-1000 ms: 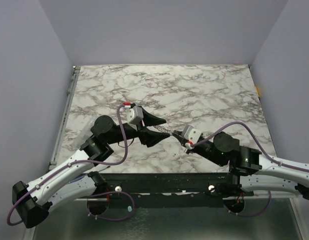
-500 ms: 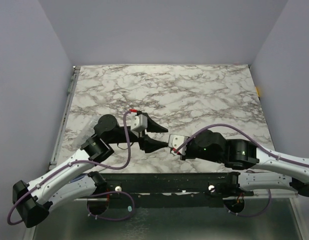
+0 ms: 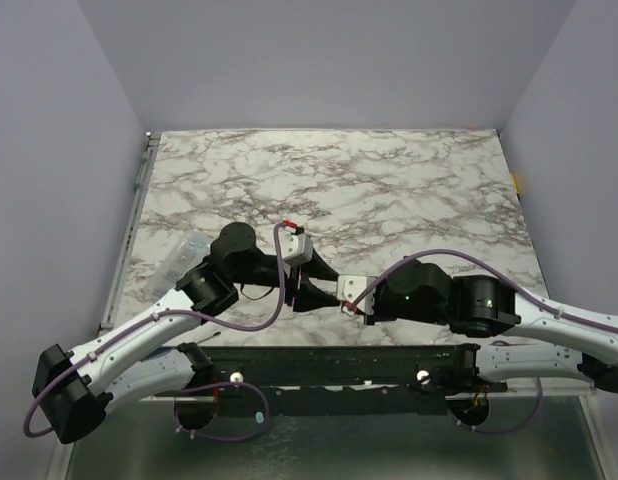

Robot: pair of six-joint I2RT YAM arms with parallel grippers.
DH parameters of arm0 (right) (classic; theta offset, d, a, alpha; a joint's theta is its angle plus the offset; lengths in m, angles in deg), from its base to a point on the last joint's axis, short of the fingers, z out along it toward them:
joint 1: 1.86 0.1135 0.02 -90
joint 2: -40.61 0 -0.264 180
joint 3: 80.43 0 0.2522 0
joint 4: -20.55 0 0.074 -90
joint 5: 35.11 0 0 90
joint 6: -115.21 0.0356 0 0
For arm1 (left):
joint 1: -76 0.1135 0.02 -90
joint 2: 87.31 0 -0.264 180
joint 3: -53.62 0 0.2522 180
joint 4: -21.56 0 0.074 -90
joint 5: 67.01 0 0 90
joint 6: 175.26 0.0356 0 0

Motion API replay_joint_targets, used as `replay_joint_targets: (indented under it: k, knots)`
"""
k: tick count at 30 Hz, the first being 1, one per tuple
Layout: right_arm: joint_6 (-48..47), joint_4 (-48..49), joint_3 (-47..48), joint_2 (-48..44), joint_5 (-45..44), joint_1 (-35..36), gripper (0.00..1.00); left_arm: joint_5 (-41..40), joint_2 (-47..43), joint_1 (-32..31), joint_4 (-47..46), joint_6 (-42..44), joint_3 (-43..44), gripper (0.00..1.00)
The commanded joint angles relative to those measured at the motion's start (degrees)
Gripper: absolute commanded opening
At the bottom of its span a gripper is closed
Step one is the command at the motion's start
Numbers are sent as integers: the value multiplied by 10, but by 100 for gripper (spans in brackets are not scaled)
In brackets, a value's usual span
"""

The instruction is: Put the keys on the keyring

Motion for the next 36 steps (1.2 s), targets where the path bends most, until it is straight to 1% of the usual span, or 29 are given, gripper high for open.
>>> replay_joint_targets:
  k: [1,9,14,18,27,29,31,32,34,35,36]
  knots:
    - [-6,-9,26,-6,17,4,1,39,13,-10,-13,-9,12,56]
    - [-2,-5,37,7,32,4,1,16,17,-32,-32,-19,5,50]
    - [0,1,41,18,38,4,1,-10,7,-37,-36,-16,-4,49]
    - [-1,5,46,21,40,4,1,-28,5,-40,-36,-13,-7,43]
    - [-7,14,49,17,46,4,1,-26,14,-40,-33,-10,-11,41]
    - [-8,15,47,16,45,4,0,-24,16,-41,-32,-9,-10,36]
    - [-9,16,46,16,46,4,1,-25,16,-41,-32,-8,-10,25]
    - [-10,18,44,16,46,3,1,-26,16,-40,-32,-8,-10,23]
    - [-11,23,43,13,49,4,1,-27,19,-41,-32,-8,-10,22]
    - [-12,26,44,11,49,4,0,-27,20,-41,-33,-8,-11,23]
    - [-14,31,43,9,49,4,1,-25,20,-41,-32,-7,-11,26]
